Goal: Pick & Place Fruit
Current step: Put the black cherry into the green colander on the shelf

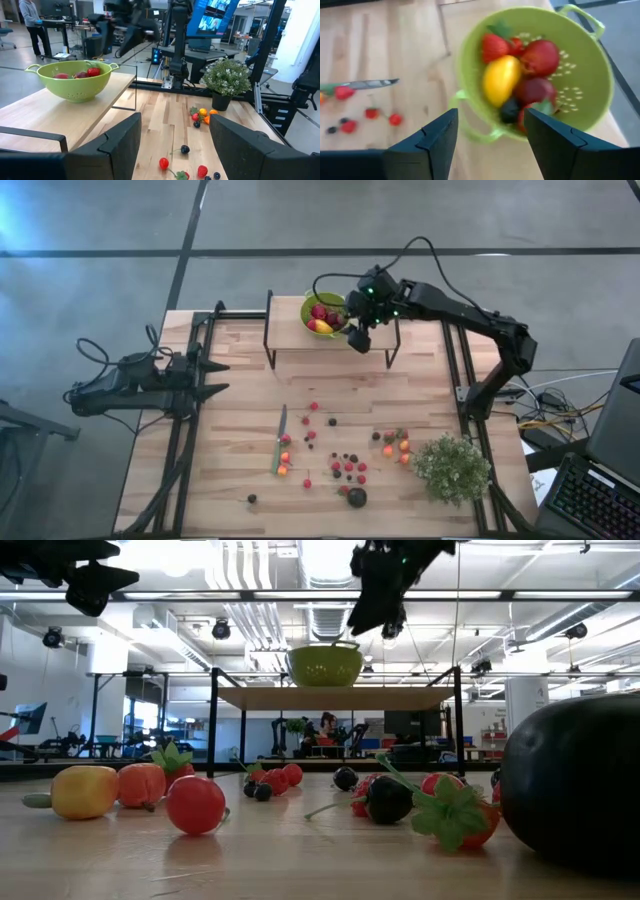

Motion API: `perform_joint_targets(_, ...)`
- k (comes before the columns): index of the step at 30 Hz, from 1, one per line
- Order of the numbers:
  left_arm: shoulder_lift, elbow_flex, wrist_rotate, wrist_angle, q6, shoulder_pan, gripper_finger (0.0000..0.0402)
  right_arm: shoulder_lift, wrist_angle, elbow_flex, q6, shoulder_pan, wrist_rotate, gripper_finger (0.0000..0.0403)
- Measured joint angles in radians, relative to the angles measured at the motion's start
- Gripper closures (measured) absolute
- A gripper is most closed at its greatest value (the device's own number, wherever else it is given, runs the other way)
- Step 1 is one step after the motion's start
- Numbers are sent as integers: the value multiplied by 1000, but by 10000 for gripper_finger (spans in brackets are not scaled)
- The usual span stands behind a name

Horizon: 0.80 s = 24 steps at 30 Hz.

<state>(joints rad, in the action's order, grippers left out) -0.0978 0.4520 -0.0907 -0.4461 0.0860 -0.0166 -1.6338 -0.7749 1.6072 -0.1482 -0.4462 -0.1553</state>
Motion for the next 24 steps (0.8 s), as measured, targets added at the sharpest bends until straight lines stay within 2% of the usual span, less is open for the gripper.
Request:
perform_joint_targets(11, 0, 0, 0, 0, 0, 0, 161, 59, -43, -15, 49, 136, 14, 215)
perform_joint_targets(18, 0, 0, 0, 0, 0, 0, 161, 59, -182, -23, 100, 208, 78, 232)
perform_joint_targets(24, 0, 0, 0, 0, 0, 0, 161, 59, -146, -96, 123, 270, 80, 247)
